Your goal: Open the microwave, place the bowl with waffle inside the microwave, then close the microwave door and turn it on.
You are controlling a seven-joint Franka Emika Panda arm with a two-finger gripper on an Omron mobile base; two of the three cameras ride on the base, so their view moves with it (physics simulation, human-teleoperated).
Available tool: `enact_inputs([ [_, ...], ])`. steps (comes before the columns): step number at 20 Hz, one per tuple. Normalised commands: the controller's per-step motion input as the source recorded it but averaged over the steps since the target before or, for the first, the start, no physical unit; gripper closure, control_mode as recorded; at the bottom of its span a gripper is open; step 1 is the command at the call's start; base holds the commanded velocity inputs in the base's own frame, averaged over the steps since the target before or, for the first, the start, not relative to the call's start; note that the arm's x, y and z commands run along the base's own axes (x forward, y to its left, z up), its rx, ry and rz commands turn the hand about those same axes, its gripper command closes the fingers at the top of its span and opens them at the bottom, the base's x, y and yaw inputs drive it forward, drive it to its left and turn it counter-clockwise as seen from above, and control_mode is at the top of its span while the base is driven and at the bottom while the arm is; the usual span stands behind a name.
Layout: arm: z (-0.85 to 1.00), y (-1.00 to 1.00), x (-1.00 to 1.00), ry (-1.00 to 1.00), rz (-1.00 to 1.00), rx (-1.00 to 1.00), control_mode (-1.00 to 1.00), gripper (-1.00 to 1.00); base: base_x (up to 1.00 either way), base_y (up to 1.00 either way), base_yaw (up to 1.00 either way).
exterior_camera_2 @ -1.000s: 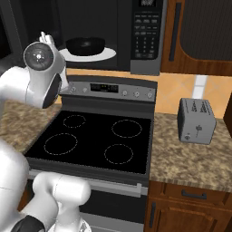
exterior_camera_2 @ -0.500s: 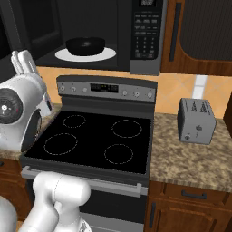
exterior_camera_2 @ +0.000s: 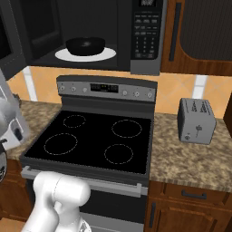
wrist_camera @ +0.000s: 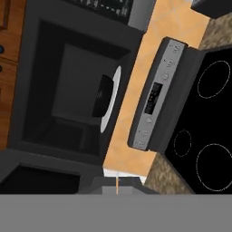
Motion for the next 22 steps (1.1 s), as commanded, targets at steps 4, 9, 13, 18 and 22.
enact_inputs([
  [4, 0.0, 0.51, -1.0, 0.0, -0.11, 0.0, -1.0, 1.0, 0.0, 0.0, 0.0],
  [9, 0.0, 0.48, -0.79, 0.05, -0.16, 0.0, -1.0, 1.0, 0.0, 0.0, 0.0],
  [13, 0.0, 0.44, -0.51, 0.06, -0.17, 0.0, -1.0, 1.0, 0.0, 0.0, 0.0],
  [18, -0.01, 0.64, -0.26, -0.02, -0.1, -0.02, -1.0, 1.0, 0.0, 0.0, 0.0],
  [22, 0.0, 0.74, 0.0, -0.04, -0.02, -0.08, -1.0, 1.0, 0.0, 0.0, 0.0],
])
